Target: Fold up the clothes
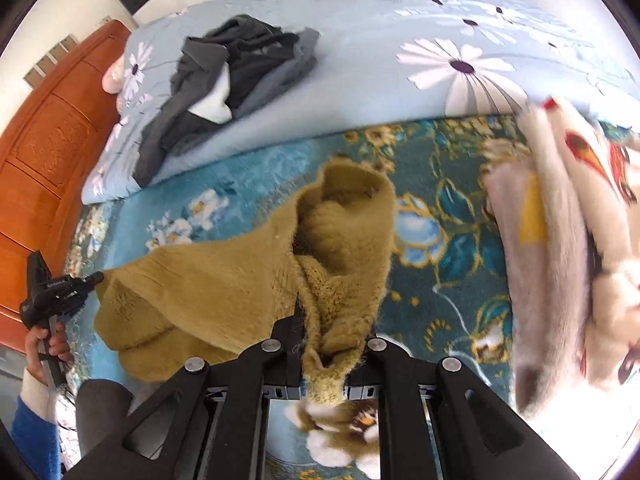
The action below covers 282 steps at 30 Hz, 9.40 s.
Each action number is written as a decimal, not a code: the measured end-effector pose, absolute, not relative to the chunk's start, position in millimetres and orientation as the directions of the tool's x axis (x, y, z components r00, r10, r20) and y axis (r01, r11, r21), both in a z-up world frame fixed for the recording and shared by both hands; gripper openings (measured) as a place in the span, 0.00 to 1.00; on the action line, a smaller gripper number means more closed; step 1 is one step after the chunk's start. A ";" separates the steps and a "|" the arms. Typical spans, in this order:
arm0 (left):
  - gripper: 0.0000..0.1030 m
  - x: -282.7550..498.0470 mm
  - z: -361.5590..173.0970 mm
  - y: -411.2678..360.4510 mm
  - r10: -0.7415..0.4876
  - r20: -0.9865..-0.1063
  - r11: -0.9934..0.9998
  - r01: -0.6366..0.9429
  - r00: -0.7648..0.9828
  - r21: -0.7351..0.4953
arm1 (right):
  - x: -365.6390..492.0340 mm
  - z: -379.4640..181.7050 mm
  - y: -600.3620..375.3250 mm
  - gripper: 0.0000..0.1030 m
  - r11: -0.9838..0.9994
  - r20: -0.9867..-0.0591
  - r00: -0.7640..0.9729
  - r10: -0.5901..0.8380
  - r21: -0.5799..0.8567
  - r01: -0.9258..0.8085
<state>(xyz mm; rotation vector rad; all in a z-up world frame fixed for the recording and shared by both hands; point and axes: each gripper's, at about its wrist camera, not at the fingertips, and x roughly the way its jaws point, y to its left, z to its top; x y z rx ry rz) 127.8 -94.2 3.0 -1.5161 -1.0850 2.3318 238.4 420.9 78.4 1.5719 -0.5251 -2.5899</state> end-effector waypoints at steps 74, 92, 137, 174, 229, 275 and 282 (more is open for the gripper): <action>0.10 198.7 -84.3 -164.5 0.454 -0.815 -0.655 0.485 -0.361 -0.579 | 190.6 -77.7 364.2 0.49 -0.736 -0.821 -0.190 -0.538 0.567 -0.368; 0.08 195.3 -19.3 -169.0 0.461 -0.733 -0.613 0.418 -0.501 -0.671 | 168.8 25.9 363.2 0.09 -0.639 -0.679 -0.451 -0.580 0.722 -0.265; 0.08 372.9 44.5 -162.0 0.441 -0.676 -0.594 0.372 -0.591 -0.713 | 206.3 11.5 371.6 0.44 -0.815 -0.825 -0.187 -0.534 0.561 -0.148; 0.08 178.9 275.4 -193.4 0.441 -0.398 -0.655 0.015 -0.805 -0.756 | 92.1 287.2 347.0 0.11 -0.528 -0.354 -0.543 -0.762 0.825 0.203; 0.55 226.9 45.8 -193.1 0.318 -0.830 -0.838 0.273 -0.459 -0.472 | 182.5 10.7 361.6 0.23 -0.812 -0.813 -0.194 -0.549 0.574 -0.106; 0.11 -61.0 89.6 -145.8 0.165 -0.725 -0.983 -0.170 -0.668 -0.067 | -68.7 120.8 244.4 0.09 -0.919 -0.761 -0.547 -0.349 0.161 0.361; 0.12 -27.0 113.9 -146.3 0.169 -0.687 -0.976 -0.215 -0.706 -0.019 | -32.7 155.8 241.5 0.09 -0.897 -0.717 -0.582 -0.384 0.141 0.419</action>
